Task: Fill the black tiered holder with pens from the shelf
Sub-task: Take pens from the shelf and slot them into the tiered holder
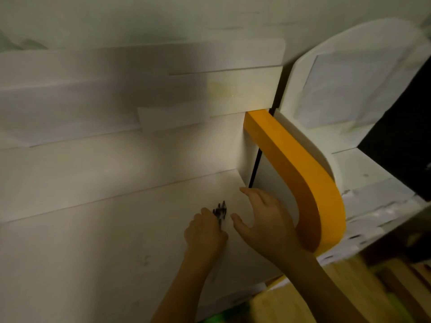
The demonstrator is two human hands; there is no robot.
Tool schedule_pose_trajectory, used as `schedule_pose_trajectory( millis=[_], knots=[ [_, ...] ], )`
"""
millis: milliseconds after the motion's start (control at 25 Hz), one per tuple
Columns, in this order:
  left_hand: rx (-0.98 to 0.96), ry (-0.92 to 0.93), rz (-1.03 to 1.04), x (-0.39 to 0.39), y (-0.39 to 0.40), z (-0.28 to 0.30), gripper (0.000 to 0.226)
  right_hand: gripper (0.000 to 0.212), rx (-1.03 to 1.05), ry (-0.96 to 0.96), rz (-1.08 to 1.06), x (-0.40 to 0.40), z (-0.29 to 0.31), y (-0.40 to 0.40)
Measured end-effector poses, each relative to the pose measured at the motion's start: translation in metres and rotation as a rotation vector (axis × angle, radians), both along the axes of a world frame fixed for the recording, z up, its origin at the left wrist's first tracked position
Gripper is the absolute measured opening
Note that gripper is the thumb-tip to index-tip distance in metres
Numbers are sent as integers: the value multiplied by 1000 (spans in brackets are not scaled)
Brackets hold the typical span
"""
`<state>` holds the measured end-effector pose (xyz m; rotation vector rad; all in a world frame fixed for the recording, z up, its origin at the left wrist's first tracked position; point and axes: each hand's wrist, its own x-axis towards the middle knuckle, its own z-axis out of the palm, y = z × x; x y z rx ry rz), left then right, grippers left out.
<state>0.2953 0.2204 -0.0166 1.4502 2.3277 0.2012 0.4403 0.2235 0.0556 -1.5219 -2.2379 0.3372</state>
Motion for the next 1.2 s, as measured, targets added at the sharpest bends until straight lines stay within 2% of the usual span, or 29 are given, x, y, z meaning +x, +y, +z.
schedule_pose_trajectory(
  millis=[160, 240, 440, 640, 800, 1000, 1200],
  knots=[
    [17, 137, -35, 4, 2, -3, 23, 64, -6, -19, 2, -1, 2, 0],
    [28, 152, -72, 4, 1, -5, 21, 63, -4, -28, 10, -1, 4, 0],
    [135, -33, -15, -17, 0, 23, 34, 64, 23, -40, 28, -9, 11, -3],
    [390, -69, -85, -46, -17, 73, 23, 65, 69, 8, 38, -27, 29, -17],
    [581, -246, -178, -54, -32, 115, 17, 64, 215, 69, 32, -32, 62, -31],
    [820, -392, -232, -35, -40, 161, 12, 60, 424, 154, -14, -1, 104, -43],
    [932, -414, -368, 24, -28, 205, 14, 61, 518, 160, -188, 60, 126, -51]
  ],
)
